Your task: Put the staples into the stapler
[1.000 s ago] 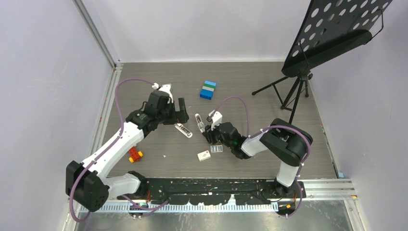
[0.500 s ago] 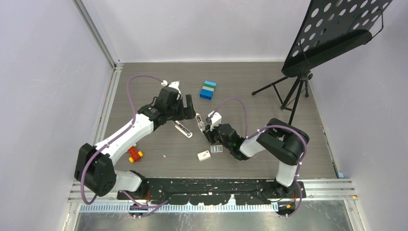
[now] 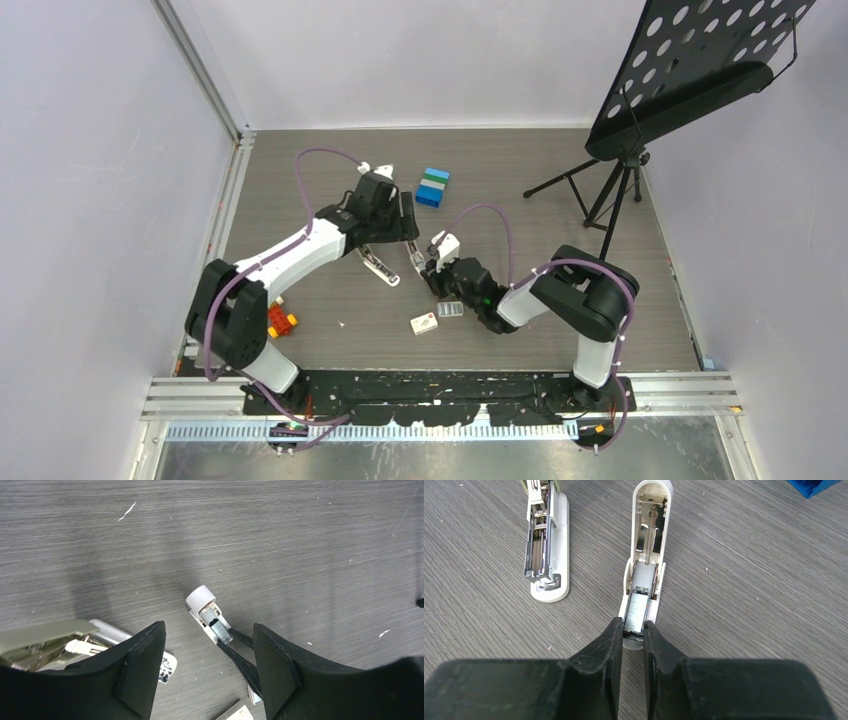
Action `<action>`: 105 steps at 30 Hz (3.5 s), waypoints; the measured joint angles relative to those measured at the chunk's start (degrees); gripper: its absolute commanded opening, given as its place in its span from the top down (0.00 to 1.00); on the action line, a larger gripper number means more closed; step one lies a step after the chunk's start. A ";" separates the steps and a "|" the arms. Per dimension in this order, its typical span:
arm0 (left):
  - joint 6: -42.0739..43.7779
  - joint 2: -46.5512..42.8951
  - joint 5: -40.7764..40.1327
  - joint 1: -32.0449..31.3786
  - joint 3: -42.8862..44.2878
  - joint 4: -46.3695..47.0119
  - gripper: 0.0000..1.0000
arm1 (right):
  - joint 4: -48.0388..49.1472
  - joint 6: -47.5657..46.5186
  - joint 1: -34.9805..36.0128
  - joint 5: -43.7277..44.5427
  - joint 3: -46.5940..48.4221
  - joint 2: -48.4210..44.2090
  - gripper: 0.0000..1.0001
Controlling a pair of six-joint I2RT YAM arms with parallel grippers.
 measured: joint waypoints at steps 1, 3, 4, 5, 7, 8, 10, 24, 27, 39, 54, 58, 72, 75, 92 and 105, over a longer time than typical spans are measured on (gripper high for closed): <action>-0.17 0.90 0.02 -0.04 0.37 0.33 0.36 | 0.09 0.00 0.00 0.00 0.00 0.07 0.94; -0.42 2.69 0.09 -0.07 1.05 0.96 0.38 | 0.11 -0.09 0.00 0.00 0.00 0.07 0.94; -0.48 3.54 0.09 -0.07 1.42 1.09 0.39 | 0.11 -0.13 0.00 0.00 0.00 0.07 0.94; -0.57 4.42 0.09 -0.07 1.73 1.36 0.41 | 0.11 -0.15 0.07 0.00 0.00 0.07 0.94; -0.96 5.81 0.07 -0.11 2.16 1.68 0.45 | 0.11 -0.17 0.11 0.00 0.00 0.07 0.94; -1.31 6.49 0.04 -0.11 2.36 1.88 0.48 | 0.13 -0.17 0.15 -0.02 0.00 0.09 0.94; -1.60 7.56 0.00 -0.13 2.49 2.32 0.55 | 0.13 -0.17 0.15 -0.02 0.00 0.09 0.94; -1.99 9.42 -1.33 -1.60 2.49 2.89 0.75 | 0.76 -0.17 0.22 -0.11 0.02 0.44 0.94; -1.99 9.07 -2.05 -2.29 2.29 2.97 0.75 | 0.81 -0.17 0.22 -0.11 0.02 0.46 0.94; -4.76 1.11 -0.83 -8.26 -6.03 4.07 0.74 | 1.25 -0.20 0.22 -0.20 0.17 0.83 0.94; -5.31 -14.10 -4.24 -8.76 -9.53 1.07 0.39 | 1.11 0.09 0.26 -0.33 -0.39 0.26 0.65; -2.86 -23.34 -10.03 -8.76 -9.51 -3.23 0.27 | -0.90 0.28 0.39 -0.07 -1.60 -1.86 0.61; 8.04 -44.72 -25.79 -8.76 -9.53 -21.79 0.05 | -27.36 3.87 1.33 0.74 5.51 -16.59 0.48; 10.43 -47.84 -27.41 -8.76 -9.53 -24.41 0.01 | -37.33 5.35 1.33 1.16 11.87 -19.67 0.47; 19.65 -63.19 -35.04 -8.76 -15.65 -29.31 0.00 | -73.07 12.20 1.33 4.63 39.12 -5.16 0.50; 20.98 -72.48 -37.55 -8.76 -17.94 -27.10 0.00 | -76.26 12.33 0.33 3.43 44.39 1.09 0.59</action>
